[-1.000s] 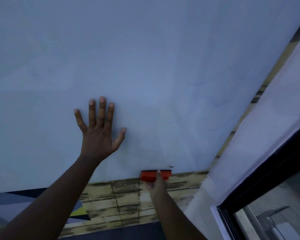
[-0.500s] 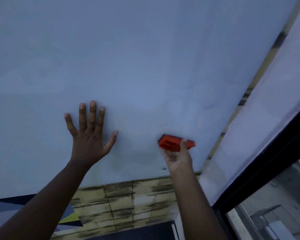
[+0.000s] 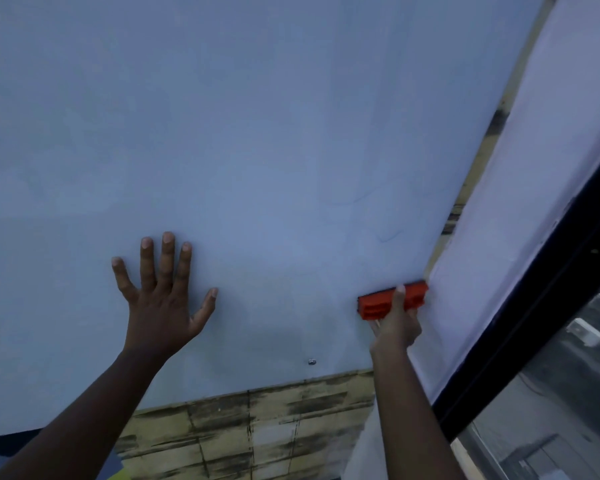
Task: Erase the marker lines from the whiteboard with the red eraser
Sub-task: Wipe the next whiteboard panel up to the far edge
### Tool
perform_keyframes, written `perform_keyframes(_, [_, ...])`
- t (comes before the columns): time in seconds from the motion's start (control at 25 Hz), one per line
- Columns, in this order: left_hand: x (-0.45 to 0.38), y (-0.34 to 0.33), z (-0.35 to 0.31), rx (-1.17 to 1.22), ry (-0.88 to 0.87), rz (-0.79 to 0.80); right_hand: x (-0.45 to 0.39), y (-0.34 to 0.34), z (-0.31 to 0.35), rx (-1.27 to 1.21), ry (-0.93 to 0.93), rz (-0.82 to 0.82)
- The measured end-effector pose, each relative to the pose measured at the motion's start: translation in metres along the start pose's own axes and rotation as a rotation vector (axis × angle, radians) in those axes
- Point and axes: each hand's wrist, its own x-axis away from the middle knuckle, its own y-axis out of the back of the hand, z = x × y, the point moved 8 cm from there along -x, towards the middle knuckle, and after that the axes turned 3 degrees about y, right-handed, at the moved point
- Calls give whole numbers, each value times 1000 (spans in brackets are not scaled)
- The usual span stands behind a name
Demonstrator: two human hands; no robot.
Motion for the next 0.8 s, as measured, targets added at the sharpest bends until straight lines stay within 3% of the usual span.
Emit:
perform_keyframes(0.12, [0, 0, -2, 14, 0, -21, 74, -44, 40, 354, 528, 13])
perform_keyframes(0.28, [1, -1, -1, 10, 2, -22, 179, -88, 3, 679, 1116, 312])
perform_keyframes(0.4, [1, -1, 0, 18, 1, -13, 201, -93, -24, 854, 1368, 447])
perform_keyframes(0.52, [2, 1, -1, 43, 15, -19, 197, -91, -8, 818, 1396, 442])
perform_keyframes(0.6, [2, 3, -3, 47, 24, -26, 181, -85, 17, 718, 1310, 404])
perform_keyframes(0.68, [4, 1, -2, 43, 33, -17, 136, -73, 47, 532, 1044, 297])
perform_keyframes(0.8, [9, -2, -4, 43, 32, -24, 54, -55, 86, 0, 547, 175])
